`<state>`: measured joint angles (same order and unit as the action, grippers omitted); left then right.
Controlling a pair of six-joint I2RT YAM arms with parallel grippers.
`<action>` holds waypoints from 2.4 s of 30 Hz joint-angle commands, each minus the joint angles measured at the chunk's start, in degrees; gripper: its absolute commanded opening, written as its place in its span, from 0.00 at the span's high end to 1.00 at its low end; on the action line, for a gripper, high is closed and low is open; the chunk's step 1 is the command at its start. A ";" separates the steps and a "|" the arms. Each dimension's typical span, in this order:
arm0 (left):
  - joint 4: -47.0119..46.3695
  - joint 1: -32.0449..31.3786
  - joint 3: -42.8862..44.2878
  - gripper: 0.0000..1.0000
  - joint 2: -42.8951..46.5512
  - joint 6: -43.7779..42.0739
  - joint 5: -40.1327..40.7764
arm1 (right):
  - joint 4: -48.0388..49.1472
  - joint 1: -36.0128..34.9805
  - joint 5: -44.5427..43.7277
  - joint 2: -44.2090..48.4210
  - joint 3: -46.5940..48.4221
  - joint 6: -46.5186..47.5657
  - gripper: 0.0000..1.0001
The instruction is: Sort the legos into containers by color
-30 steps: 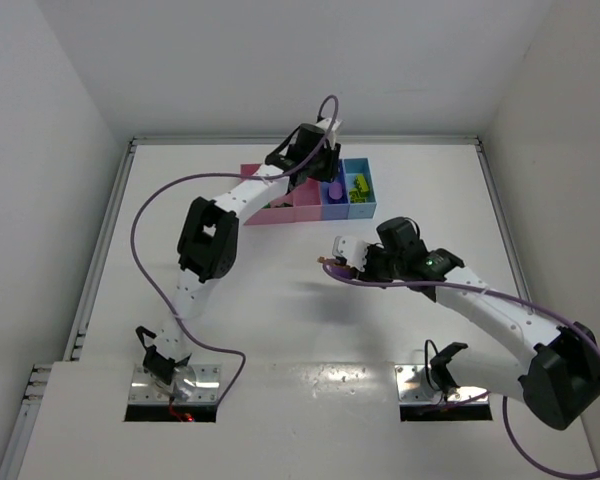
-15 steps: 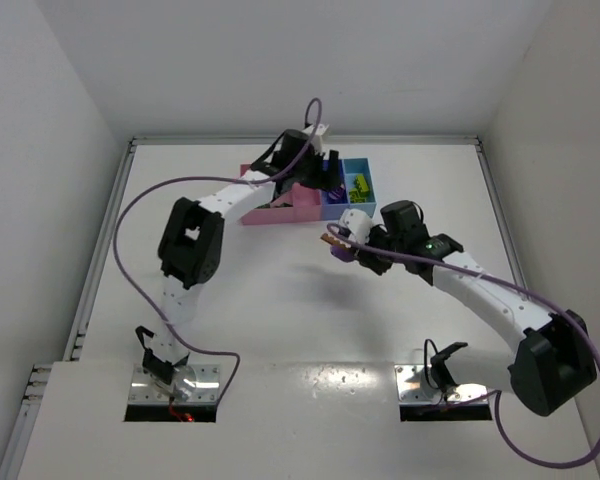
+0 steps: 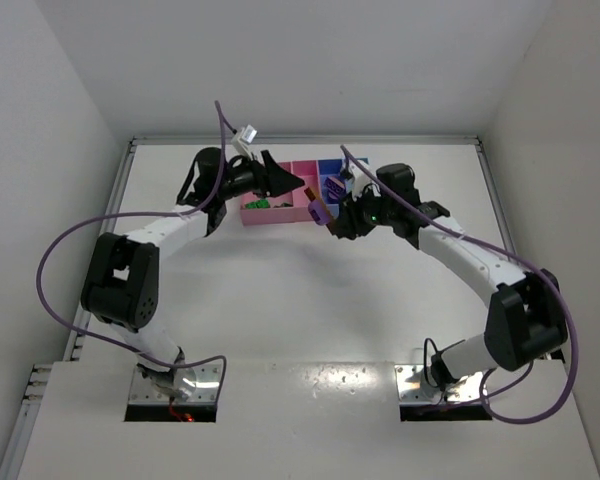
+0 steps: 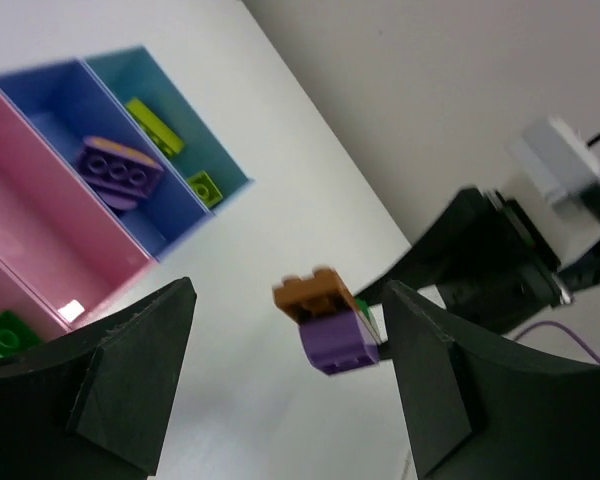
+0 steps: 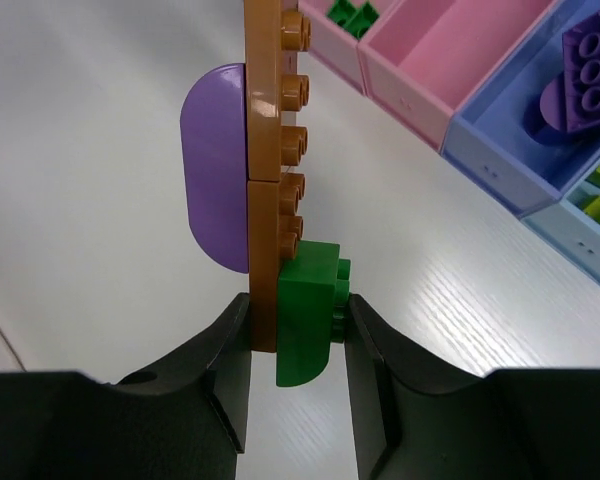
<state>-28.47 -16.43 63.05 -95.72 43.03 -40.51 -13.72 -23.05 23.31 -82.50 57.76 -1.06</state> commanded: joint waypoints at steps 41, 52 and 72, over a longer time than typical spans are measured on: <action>19.15 -11.17 9.29 0.43 -2.63 -11.65 9.57 | 3.52 -1.47 -4.68 2.08 2.98 -11.42 0.99; 14.40 -10.12 3.49 0.90 -0.26 -11.64 -1.40 | -0.95 4.76 -4.51 4.44 -1.32 -12.22 0.99; 34.88 -12.93 0.06 0.92 -0.08 -41.44 -16.07 | -24.60 5.20 7.87 3.06 -5.31 22.86 0.44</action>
<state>6.85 -28.97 63.16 -97.80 6.26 -49.43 -36.91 -18.13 25.28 -76.16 48.05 16.73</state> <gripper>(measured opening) 0.424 0.510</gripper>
